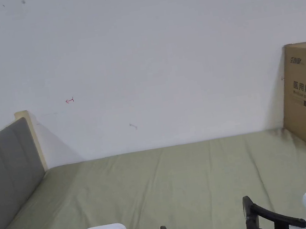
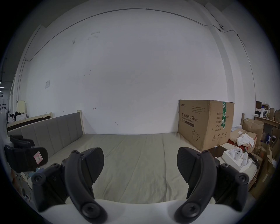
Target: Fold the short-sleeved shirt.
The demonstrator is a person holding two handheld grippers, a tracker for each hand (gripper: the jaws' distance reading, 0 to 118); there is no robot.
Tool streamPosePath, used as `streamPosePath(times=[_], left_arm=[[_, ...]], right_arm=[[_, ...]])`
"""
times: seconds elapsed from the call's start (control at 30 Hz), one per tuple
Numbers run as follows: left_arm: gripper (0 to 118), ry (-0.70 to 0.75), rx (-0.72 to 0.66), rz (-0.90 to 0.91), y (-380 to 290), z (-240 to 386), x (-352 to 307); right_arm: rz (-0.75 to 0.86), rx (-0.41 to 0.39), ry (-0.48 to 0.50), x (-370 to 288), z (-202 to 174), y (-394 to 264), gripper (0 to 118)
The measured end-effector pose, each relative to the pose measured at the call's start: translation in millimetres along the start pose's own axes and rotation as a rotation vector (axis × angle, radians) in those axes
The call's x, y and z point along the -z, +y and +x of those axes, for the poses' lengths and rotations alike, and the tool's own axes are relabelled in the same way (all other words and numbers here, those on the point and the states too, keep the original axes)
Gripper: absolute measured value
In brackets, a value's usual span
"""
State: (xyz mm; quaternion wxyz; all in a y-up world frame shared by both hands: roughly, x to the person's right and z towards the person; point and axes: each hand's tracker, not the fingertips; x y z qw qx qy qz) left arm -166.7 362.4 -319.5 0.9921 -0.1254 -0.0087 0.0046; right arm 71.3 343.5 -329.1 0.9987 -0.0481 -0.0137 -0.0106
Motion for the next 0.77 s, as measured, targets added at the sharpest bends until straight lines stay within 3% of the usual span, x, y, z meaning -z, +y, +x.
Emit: streamPosePath(times=[0.77], left_arm=[[103, 0.090, 0.026, 0.019, 3, 0, 5]], right_arm=[[-0.017, -0.035, -0.008, 1, -2, -4, 102]])
